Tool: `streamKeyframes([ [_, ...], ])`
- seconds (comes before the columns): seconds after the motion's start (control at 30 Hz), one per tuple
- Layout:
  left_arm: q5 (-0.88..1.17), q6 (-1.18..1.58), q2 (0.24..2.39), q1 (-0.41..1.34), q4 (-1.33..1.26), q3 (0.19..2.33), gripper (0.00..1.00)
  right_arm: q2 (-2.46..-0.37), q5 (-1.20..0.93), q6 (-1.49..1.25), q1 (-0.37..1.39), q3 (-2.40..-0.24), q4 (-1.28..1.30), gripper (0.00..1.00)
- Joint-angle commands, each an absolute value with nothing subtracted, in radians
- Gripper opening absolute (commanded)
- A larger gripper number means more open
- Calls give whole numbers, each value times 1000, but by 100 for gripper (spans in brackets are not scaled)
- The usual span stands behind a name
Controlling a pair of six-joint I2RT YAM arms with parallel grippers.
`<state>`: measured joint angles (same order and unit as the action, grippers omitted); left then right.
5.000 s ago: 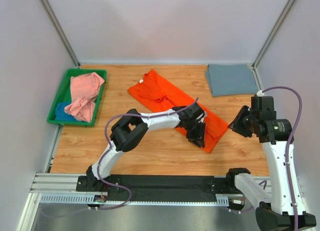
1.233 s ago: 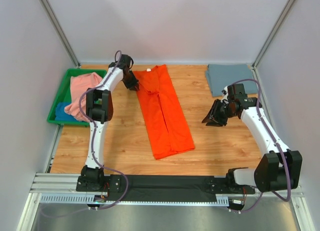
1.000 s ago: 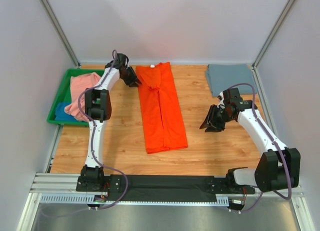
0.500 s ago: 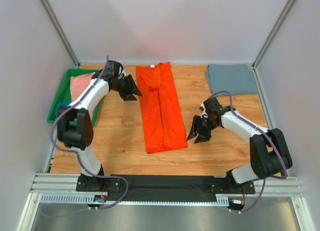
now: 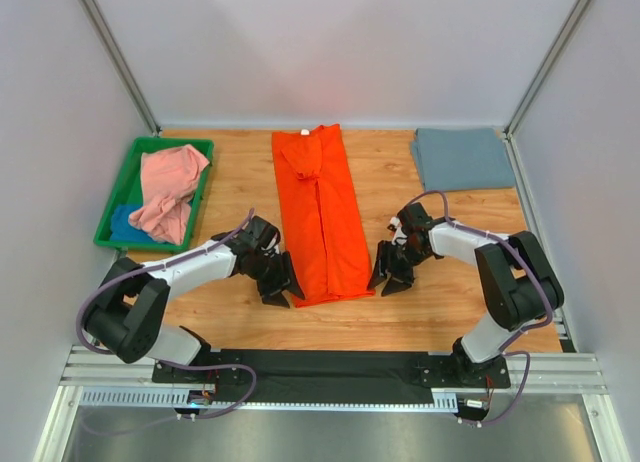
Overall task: Fold and stack the t-shirts
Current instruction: Fold the tshirt
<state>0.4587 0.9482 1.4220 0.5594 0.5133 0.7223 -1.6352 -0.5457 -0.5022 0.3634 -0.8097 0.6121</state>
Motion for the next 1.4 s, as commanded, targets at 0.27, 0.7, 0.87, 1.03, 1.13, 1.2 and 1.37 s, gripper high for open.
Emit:
streamKeyframes([
  [0.27,437,1075,1391,594,390,641,56,-1684,-554,-474,364,-776,526,41],
  [0.7,480,1065,1509,604,327,641,41,-1667,-532,-486,364,-758,528,13],
  [0.87,469,1055,1525,604,371,652,6,-1652,-517,-511,367,-759,544,0],
  [1.03,492,1049,1478,604,443,617,0,-1603,-480,-575,420,-730,587,0],
  [1.13,498,1077,1412,607,474,572,0,-1560,-460,-615,469,-692,600,0],
  [1.2,508,1091,1376,612,462,534,0,-1514,-454,-643,507,-657,597,0],
  [1.37,522,1077,1333,617,544,509,0,-1401,-410,-756,603,-609,610,0],
])
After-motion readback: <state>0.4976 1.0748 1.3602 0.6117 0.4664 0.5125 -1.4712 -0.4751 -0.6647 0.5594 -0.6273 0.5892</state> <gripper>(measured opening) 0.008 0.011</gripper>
